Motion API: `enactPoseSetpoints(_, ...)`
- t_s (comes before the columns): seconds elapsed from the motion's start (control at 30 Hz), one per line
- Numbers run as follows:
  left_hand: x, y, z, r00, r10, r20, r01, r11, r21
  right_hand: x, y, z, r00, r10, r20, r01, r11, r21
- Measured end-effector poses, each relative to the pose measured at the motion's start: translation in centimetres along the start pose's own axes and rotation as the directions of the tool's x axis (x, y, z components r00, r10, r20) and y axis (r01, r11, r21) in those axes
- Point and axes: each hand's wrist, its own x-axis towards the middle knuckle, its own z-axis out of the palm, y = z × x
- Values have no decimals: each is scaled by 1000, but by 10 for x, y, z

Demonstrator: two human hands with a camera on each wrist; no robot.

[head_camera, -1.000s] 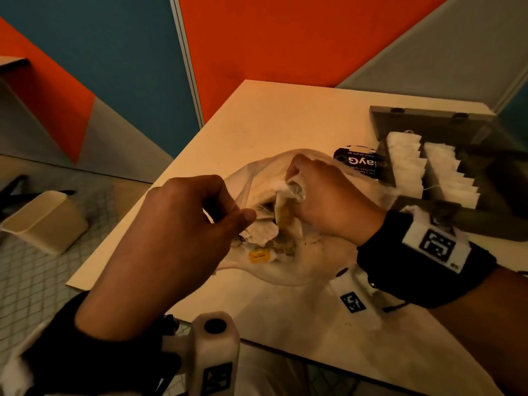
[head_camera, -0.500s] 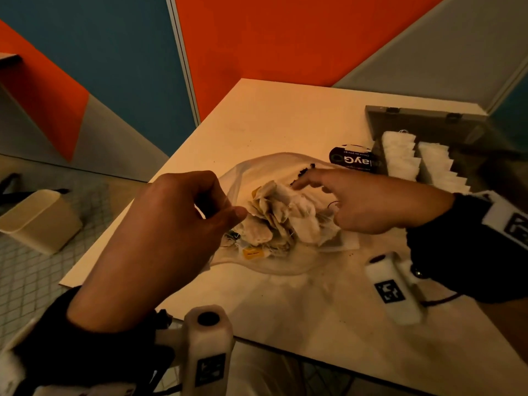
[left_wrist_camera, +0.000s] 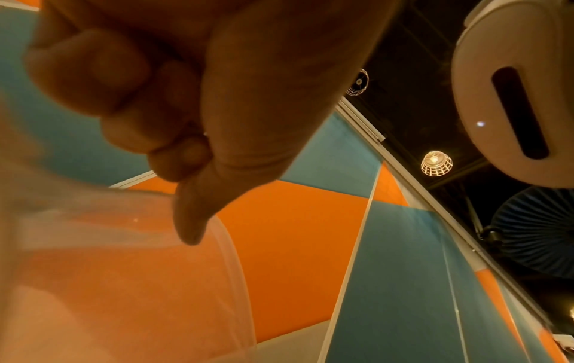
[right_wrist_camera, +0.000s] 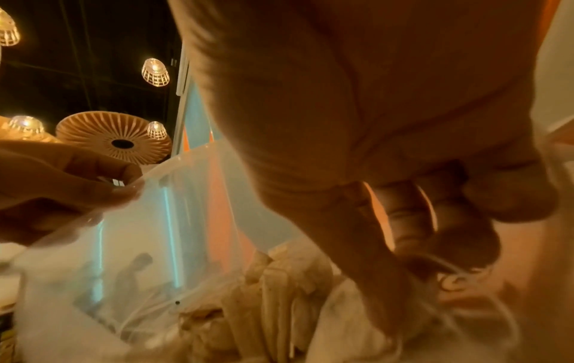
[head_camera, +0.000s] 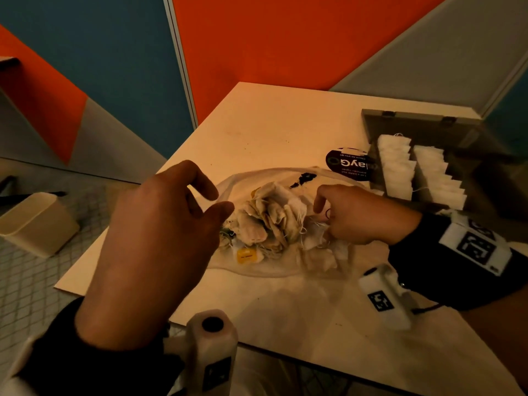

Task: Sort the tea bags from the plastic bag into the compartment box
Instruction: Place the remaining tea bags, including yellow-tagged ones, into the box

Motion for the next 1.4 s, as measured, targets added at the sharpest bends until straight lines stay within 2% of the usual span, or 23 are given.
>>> enactPoseSetpoints(0.13,-15,16,3,996,50,68,-42,992,-115,-1,3,-2,995,19,-95,3,973,229)
enactPoseSetpoints(0.23,-26,29,10,961,91,261,5,938,-347,-8,0,-6,984,16,-176,55,918,393)
enactPoseSetpoints(0.3,-31,36,15,896,165,413,26,908,-419,-15,-2,-10,980,8,-201,90,874,477)
enactPoseSetpoints(0.4,-34,41,24,760,252,599,43,900,-433,-27,2,-13,963,45,-266,121,810,574)
enactPoseSetpoints(0.47,-34,40,34,727,265,634,26,911,-411,-34,7,-10,959,103,-265,113,719,685)
enactPoseSetpoints(0.53,-33,37,48,756,262,600,-17,924,-382,-42,11,-6,970,145,-193,80,561,824)
enactPoseSetpoints(0.6,-31,32,59,817,258,516,-96,943,-319,-50,17,-3,977,178,-115,33,407,913)
enactPoseSetpoints(0.7,-28,26,70,869,354,346,-270,925,-268,-62,28,-3,984,180,-18,-29,255,966)
enactPoseSetpoints(0.8,-27,23,82,887,403,228,-335,898,-285,-74,37,-6,986,164,37,-65,167,984)
enactPoseSetpoints(0.9,-24,29,95,875,442,200,-376,879,-294,-80,39,-8,987,148,65,-85,134,987)
enactPoseSetpoints(1.0,-18,37,104,892,429,144,-365,870,-331,-85,37,-9,992,103,77,-87,98,991)
enactPoseSetpoints(1.07,-14,39,106,911,405,83,-344,855,-389,-87,38,-10,995,85,59,-66,85,994)
enactPoseSetpoints(1.13,-12,36,107,932,354,79,-288,855,-432,-89,41,-12,996,87,26,-32,72,997)
enactPoseSetpoints(1.27,-16,25,113,962,178,208,-44,852,-522,-88,38,-20,998,44,-39,40,-9,999)
enactPoseSetpoints(1.4,-19,18,113,933,-19,360,211,838,-503,-84,23,-32,992,-41,-120,120,-6,993)
